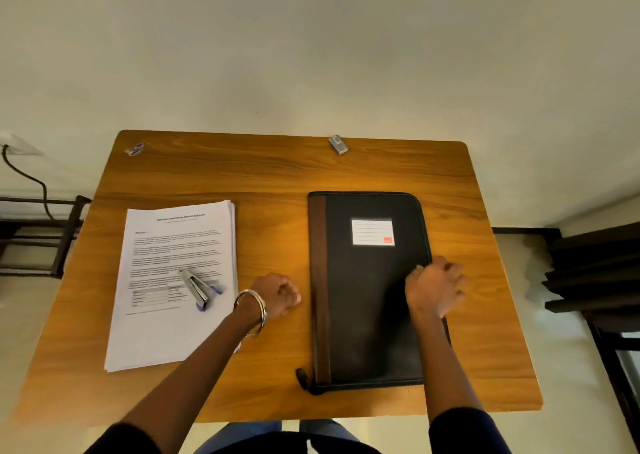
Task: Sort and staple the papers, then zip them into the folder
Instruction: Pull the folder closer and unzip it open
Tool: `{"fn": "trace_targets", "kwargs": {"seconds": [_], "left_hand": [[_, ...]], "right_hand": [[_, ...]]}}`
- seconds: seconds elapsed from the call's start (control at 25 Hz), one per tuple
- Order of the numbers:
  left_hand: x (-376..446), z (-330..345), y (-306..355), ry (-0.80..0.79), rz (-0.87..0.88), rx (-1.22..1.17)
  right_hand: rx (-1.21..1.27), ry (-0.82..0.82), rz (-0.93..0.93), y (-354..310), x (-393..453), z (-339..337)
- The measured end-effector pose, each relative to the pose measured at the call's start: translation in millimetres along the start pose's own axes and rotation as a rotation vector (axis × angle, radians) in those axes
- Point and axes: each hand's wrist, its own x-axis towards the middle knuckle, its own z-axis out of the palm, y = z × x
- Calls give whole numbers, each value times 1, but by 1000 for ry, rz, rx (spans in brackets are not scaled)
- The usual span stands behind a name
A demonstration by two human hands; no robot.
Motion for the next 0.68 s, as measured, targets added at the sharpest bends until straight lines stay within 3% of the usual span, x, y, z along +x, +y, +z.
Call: {"fn": "trace_targets", "kwargs": {"seconds": [0.16, 0.32, 0.4, 0.52, 0.68], "left_hand": [[39, -35, 31, 237, 83, 182], [91, -54, 70, 188, 83, 45], [114, -53, 83, 146, 92, 54], [141, -46, 94, 160, 75, -209], [157, -37, 90, 176, 57, -580]], "right_hand": [[112, -184, -447, -89, 15, 7], [57, -292, -627, -169, 32, 30], [-94, -325, -672, -192, 43, 40], [-235, -399, -646, -213, 54, 47], [-8, -543, -472, -237, 68, 51]]}}
